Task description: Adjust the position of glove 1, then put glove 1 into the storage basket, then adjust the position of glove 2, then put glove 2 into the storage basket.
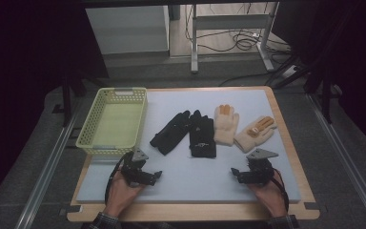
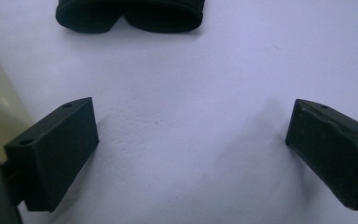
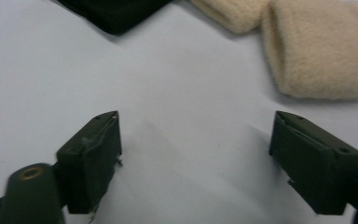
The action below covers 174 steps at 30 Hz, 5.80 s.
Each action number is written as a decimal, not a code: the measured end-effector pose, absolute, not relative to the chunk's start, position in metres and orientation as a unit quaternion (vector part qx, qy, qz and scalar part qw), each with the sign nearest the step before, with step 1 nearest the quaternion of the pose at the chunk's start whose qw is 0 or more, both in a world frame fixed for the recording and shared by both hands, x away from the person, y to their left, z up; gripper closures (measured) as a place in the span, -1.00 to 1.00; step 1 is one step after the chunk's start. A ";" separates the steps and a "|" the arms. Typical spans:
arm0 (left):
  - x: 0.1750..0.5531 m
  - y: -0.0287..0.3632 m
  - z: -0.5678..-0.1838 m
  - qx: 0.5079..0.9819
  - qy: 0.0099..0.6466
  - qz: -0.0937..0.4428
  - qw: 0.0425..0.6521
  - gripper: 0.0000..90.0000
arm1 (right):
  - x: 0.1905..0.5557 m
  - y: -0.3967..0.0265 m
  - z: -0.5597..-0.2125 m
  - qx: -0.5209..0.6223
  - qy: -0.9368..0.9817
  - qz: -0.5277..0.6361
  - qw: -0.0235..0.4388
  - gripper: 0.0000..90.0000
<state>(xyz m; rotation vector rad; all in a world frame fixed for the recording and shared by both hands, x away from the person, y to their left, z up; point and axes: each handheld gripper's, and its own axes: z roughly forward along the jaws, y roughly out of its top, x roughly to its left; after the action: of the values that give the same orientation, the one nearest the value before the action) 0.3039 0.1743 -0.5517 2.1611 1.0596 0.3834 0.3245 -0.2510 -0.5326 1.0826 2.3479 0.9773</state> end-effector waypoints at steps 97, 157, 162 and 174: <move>0.303 0.175 -0.552 0.828 0.411 0.150 0.350 -0.91 | 0.396 -0.001 -0.531 0.235 0.898 0.363 0.080 0.87; 0.303 0.175 -0.552 0.828 0.412 0.149 0.351 -0.91 | 0.425 -0.046 -0.495 0.294 0.870 0.378 0.121 0.79; 0.303 0.175 -0.552 0.827 0.412 0.149 0.351 -0.91 | 0.403 -0.053 -0.478 0.277 0.867 0.397 0.117 0.79; 0.303 0.174 -0.552 0.826 0.414 0.149 0.352 -0.91 | 0.336 -0.088 -0.473 0.254 0.870 0.408 0.106 0.79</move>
<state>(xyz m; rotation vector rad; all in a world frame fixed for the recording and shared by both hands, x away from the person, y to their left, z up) 0.3029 0.1744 -0.5523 2.1372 1.0704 0.3861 0.3365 -0.0882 -0.4731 0.7469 2.5634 1.2030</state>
